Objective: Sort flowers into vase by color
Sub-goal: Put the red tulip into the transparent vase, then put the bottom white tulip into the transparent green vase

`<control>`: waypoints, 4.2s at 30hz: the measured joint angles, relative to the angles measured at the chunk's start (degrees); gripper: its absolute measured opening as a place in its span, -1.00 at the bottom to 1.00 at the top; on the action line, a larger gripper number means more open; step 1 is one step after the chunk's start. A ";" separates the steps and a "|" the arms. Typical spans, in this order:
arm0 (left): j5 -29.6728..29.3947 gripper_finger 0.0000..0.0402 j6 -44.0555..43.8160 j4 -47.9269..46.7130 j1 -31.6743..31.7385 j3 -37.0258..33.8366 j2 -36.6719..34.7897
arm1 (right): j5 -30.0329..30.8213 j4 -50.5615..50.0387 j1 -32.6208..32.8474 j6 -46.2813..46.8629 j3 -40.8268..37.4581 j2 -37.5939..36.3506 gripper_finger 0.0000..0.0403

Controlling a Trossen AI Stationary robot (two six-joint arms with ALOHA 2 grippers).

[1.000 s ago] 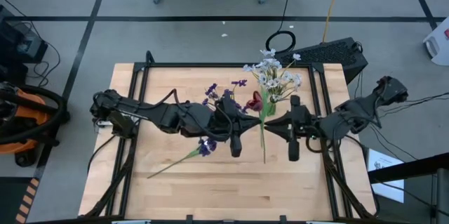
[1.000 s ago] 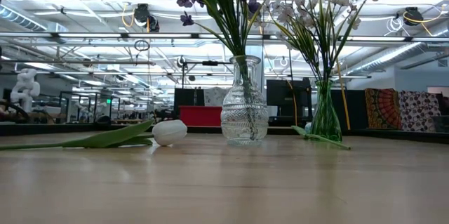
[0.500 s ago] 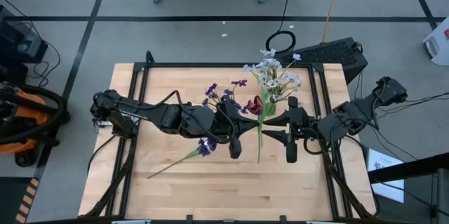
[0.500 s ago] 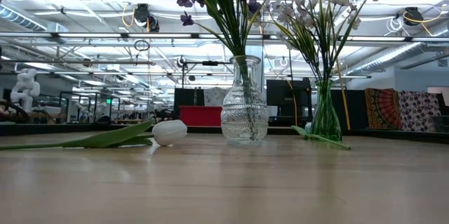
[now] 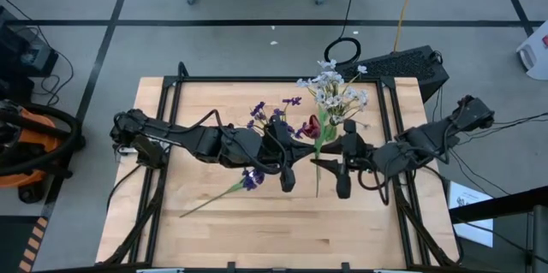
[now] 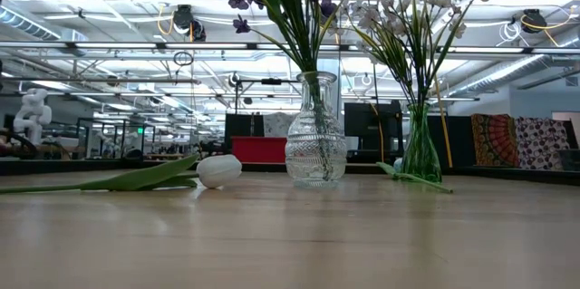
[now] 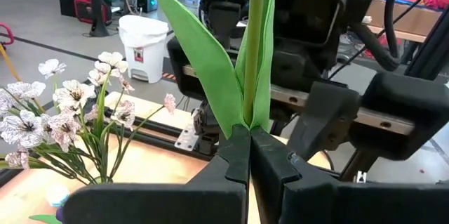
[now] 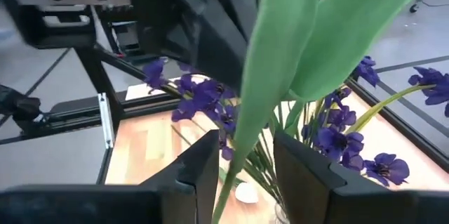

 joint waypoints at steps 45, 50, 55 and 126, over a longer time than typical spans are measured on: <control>-1.92 -0.52 -0.98 -1.40 0.11 -0.04 0.00 | 0.20 1.60 -1.08 -2.77 0.00 0.04 -0.96; -2.17 -0.53 0.60 -4.14 -0.75 -0.13 -2.71 | 0.13 1.70 -1.07 -0.33 0.00 0.04 -0.96; -3.12 -0.53 2.93 -10.39 -3.32 0.04 -9.85 | 0.08 1.72 -1.08 0.38 0.00 0.04 -0.96; -17.35 -0.53 -16.89 9.68 -19.81 -70.82 -50.59 | -4.81 18.48 -12.26 0.58 -19.28 3.72 -0.29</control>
